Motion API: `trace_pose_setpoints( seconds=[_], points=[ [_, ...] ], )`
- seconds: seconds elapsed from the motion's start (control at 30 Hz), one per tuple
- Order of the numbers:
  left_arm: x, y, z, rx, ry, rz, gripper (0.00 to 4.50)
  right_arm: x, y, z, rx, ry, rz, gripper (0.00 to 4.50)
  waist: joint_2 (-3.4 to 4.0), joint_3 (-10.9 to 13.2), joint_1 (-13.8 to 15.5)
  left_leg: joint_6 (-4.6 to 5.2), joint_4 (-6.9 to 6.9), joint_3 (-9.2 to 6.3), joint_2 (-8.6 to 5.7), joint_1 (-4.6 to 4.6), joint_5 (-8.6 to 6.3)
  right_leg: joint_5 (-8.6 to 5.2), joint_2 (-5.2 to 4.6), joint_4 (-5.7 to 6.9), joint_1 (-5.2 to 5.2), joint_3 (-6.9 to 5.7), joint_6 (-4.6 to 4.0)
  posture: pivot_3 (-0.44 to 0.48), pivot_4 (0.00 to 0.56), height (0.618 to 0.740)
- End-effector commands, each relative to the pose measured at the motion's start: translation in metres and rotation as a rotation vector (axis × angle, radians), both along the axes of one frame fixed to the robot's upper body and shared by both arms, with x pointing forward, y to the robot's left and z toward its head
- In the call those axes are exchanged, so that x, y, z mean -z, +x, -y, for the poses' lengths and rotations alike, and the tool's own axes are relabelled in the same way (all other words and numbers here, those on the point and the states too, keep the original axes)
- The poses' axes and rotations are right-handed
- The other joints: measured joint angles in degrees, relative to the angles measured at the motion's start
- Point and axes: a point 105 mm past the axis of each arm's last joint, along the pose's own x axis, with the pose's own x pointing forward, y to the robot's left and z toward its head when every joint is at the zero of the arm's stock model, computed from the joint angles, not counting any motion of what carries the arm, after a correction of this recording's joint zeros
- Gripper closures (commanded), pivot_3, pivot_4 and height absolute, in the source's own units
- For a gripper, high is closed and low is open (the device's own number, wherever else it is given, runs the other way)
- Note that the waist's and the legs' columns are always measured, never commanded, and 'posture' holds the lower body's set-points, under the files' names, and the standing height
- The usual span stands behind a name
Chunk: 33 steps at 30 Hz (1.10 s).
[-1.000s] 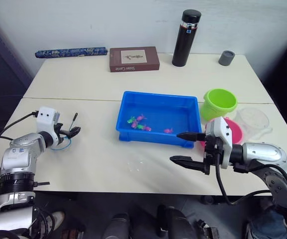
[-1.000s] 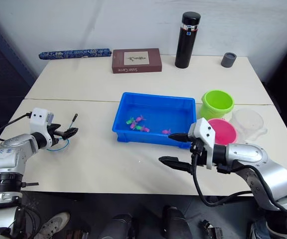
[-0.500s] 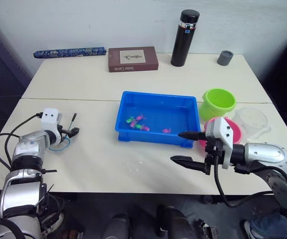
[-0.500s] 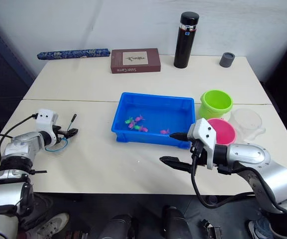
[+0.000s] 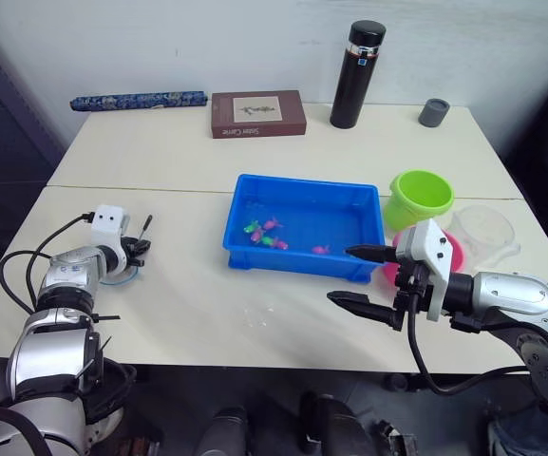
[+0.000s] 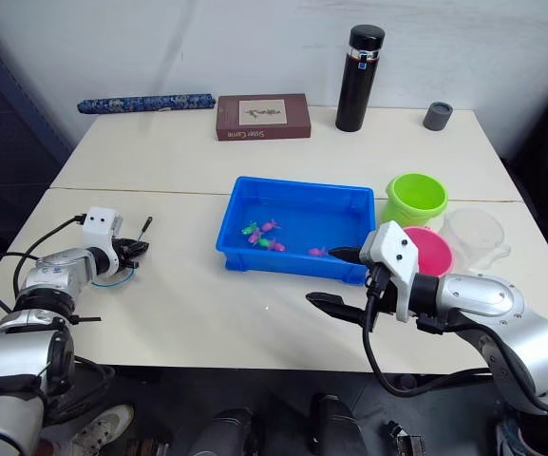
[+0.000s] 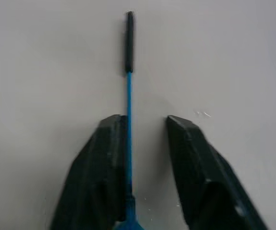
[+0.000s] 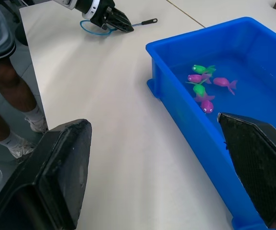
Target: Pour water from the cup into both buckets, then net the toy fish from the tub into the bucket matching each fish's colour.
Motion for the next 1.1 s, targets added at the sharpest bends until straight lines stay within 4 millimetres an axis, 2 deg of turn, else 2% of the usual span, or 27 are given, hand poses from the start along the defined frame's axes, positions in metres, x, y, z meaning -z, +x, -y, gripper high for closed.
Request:
trace_pose_setpoints(
  seconds=[0.03,0.3,0.47,0.63,0.73,0.83,0.93,1.1],
  points=[
    [0.017,-0.007,0.002,0.014,0.002,-0.07,4.44,-0.01,-0.004,0.001,0.001,-0.005,0.055,0.0,0.0,0.0,0.0,0.0,0.0,0.0,0.0,0.0,0.0,0.0,0.0,0.0,0.0,0.0,0.0,0.0,0.15,0.74],
    [0.02,-0.01,-0.003,0.001,0.013,-0.071,4.44,-0.007,-0.004,0.002,0.006,-0.005,0.045,0.0,0.0,0.0,-0.1,0.01,0.0,0.01,0.0,0.0,0.0,0.0,0.0,0.0,0.0,0.01,0.0,0.0,0.15,0.74],
    [0.0,-0.004,-0.013,-0.01,0.074,0.017,4.44,-0.009,0.003,0.004,0.021,0.001,0.058,0.0,0.0,0.0,-0.1,0.0,0.0,0.01,0.0,0.02,0.0,0.0,0.0,-0.01,0.0,0.03,0.0,0.0,0.15,0.74],
    [-0.056,0.001,-0.038,-0.042,0.127,0.183,4.44,-0.01,0.008,0.001,0.026,0.022,0.071,0.0,-0.22,0.1,-0.5,0.0,-0.01,0.0,0.03,-0.03,0.0,0.0,0.03,0.01,-0.05,0.01,0.0,0.0,0.15,0.74],
    [-0.088,0.002,-0.044,-0.024,0.155,0.274,4.44,-0.01,0.011,-0.003,0.018,0.035,0.065,0.0,-0.23,0.1,-0.6,-0.02,-0.03,0.0,0.04,-0.06,-0.02,0.0,0.04,-0.03,-0.08,0.01,0.0,0.0,0.15,0.74],
    [-0.13,0.003,-0.027,0.101,0.215,0.384,4.44,-0.01,0.015,-0.003,-0.007,0.055,0.038,0.0,-0.24,0.1,-0.4,0.0,-0.02,0.0,0.03,-0.09,-0.03,0.0,0.02,-0.07,-0.07,0.01,0.0,0.0,0.15,0.74],
    [-0.157,-0.002,0.009,0.263,0.206,0.456,4.44,-0.003,0.022,-0.002,-0.031,0.045,0.01,0.0,-0.25,0.1,0.0,0.04,0.02,-0.02,0.02,-0.1,-0.05,0.01,-0.01,-0.1,-0.03,0.0,0.01,0.0,0.15,0.74],
    [-0.168,-0.023,0.086,0.628,0.232,0.447,4.44,0.0,0.032,0.001,-0.027,0.01,0.003,0.0,-0.23,0.1,-0.4,0.14,0.01,0.01,0.02,-0.13,-0.11,0.01,-0.01,-0.16,-0.05,0.02,0.01,0.0,0.15,0.74]
  ],
)
